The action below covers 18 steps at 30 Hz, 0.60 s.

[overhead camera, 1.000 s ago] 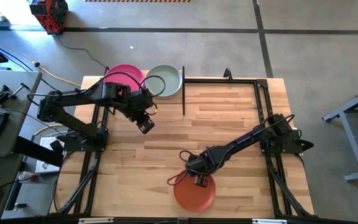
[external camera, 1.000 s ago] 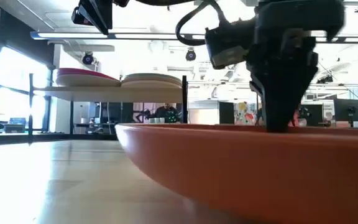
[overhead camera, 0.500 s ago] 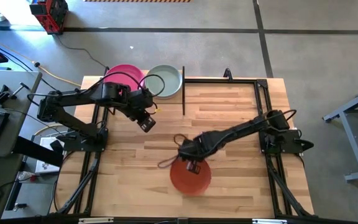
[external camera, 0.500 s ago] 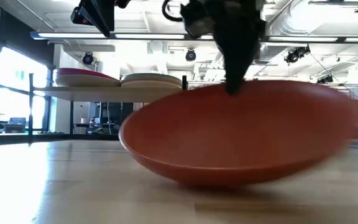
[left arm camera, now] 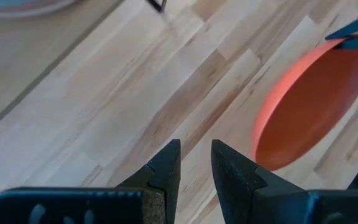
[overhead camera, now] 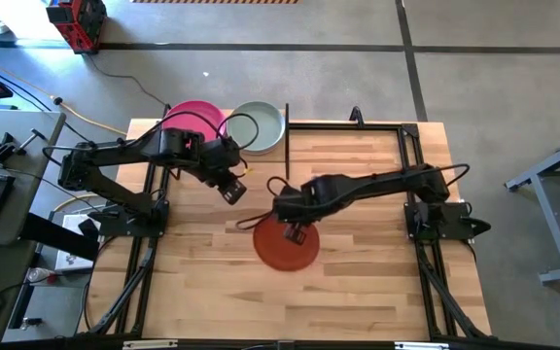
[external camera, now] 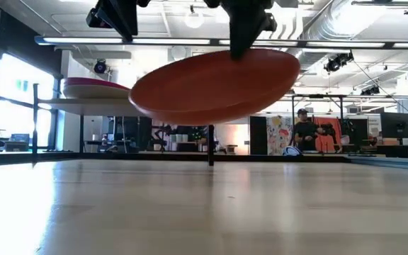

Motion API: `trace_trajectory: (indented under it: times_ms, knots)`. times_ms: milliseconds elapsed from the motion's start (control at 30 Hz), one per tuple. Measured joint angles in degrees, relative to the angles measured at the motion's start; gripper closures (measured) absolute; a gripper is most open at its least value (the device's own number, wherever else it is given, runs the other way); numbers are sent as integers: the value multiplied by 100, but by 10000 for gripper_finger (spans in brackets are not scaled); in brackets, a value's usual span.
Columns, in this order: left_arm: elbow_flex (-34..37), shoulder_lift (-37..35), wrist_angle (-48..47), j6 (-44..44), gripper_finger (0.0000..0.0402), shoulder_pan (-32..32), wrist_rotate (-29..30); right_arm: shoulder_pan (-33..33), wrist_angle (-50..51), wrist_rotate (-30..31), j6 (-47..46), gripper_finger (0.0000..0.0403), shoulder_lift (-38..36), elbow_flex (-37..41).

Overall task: Place and stack plates onto a shelf
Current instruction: Stack the orange plate on top of the pink plate on the shelf

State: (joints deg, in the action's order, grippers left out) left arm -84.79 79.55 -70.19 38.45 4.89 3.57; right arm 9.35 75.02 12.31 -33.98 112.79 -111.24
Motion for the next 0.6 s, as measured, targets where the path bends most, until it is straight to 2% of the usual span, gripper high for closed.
trace_trajectory:
  times_ms: [600]
  knots:
    - [0,-4,660,-269,323,200,-53,-600,1422,704,115,403,-2,-1409]
